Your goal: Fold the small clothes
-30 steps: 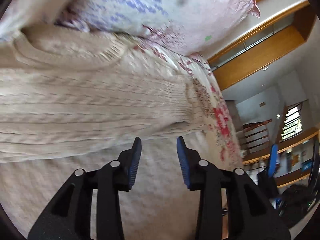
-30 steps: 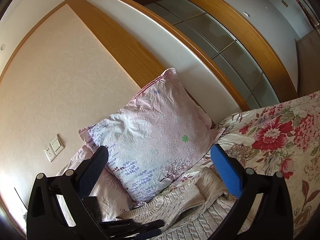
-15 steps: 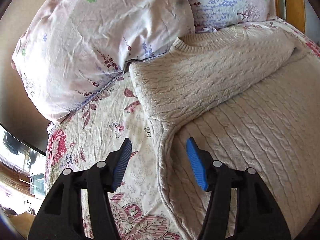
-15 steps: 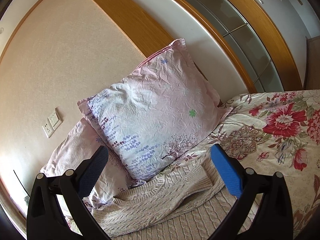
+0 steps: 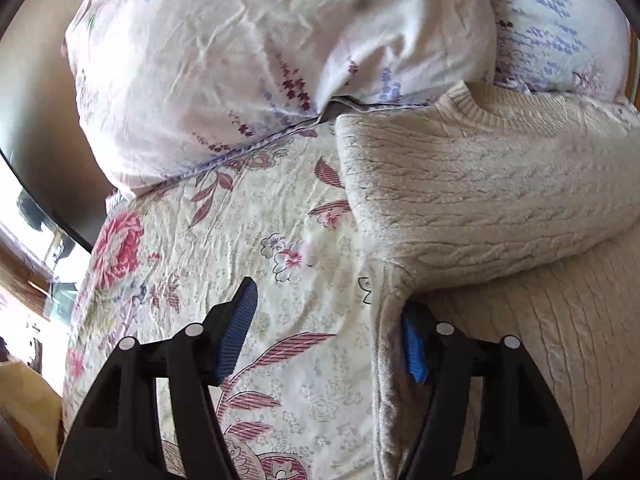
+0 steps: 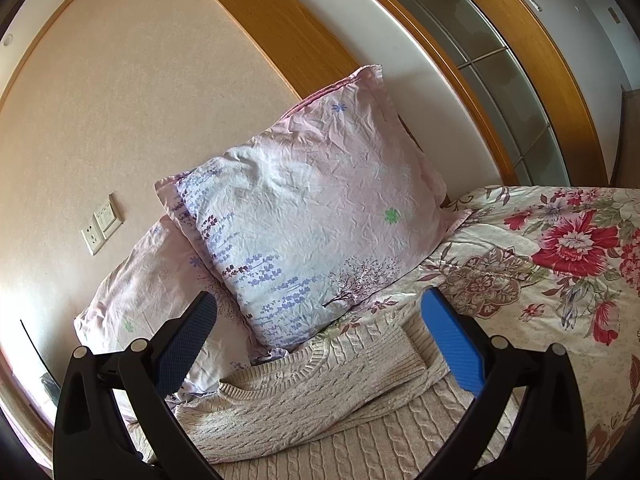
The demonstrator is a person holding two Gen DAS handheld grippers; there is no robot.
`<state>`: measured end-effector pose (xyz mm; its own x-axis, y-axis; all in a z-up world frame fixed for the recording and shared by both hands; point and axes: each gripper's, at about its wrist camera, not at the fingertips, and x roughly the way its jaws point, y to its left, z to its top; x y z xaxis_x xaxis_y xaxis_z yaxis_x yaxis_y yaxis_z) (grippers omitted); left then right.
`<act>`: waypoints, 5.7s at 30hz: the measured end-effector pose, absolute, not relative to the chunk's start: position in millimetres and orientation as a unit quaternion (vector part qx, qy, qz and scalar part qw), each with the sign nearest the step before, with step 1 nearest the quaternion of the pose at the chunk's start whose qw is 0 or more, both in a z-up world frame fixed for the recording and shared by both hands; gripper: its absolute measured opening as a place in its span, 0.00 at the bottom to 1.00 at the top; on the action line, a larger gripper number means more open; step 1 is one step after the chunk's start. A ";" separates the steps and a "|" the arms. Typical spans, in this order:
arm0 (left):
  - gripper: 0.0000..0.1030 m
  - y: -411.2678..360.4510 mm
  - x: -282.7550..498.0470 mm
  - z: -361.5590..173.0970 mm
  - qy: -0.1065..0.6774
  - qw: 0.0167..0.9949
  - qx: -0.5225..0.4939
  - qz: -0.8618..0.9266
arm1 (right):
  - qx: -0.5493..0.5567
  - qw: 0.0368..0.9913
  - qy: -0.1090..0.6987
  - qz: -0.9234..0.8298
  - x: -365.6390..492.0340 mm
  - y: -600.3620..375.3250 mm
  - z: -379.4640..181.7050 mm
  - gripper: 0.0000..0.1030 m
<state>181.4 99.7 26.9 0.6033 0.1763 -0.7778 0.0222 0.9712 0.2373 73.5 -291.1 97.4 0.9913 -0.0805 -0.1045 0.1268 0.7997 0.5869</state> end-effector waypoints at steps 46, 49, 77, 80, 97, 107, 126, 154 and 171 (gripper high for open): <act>0.98 86.7 151.0 29.5 0.397 0.879 0.255 0.067 | 0.319 0.947 0.039 -0.024 73.4 -288.6 99.5 0.99; 0.98 102.1 139.7 38.6 0.379 0.882 0.265 0.091 | 0.318 0.947 0.040 -0.018 73.8 -286.5 99.7 0.99; 0.79 83.0 92.4 38.4 0.398 0.908 -0.001 -0.134 | 0.258 0.912 0.313 0.058 64.6 -334.6 57.0 0.99; 0.77 114.4 64.6 33.1 0.410 0.900 -0.044 -0.139 | 0.261 0.895 0.358 0.049 37.4 -350.1 35.1 0.92; 0.56 123.0 -29.9 1.3 0.431 0.840 -0.199 -0.263 | 0.388 0.794 0.417 0.212 -44.5 -344.6 -17.5 0.34; 0.36 125.6 -50.4 -7.3 0.454 0.801 -0.258 -0.294 | 0.365 0.794 0.411 0.260 -43.9 -315.5 -21.0 0.15; 0.07 117.5 1.5 44.7 0.380 0.886 -0.147 -0.222 | 0.121 0.947 0.269 0.130 -16.2 -282.7 63.4 0.07; 0.06 106.9 237.4 55.6 0.353 0.910 -0.198 -0.093 | 0.021 0.963 0.268 -0.024 202.2 -256.5 82.9 0.06; 0.07 98.0 288.0 15.2 0.408 0.875 -0.251 -0.072 | 0.434 0.835 0.335 -0.054 245.0 -329.7 7.2 0.06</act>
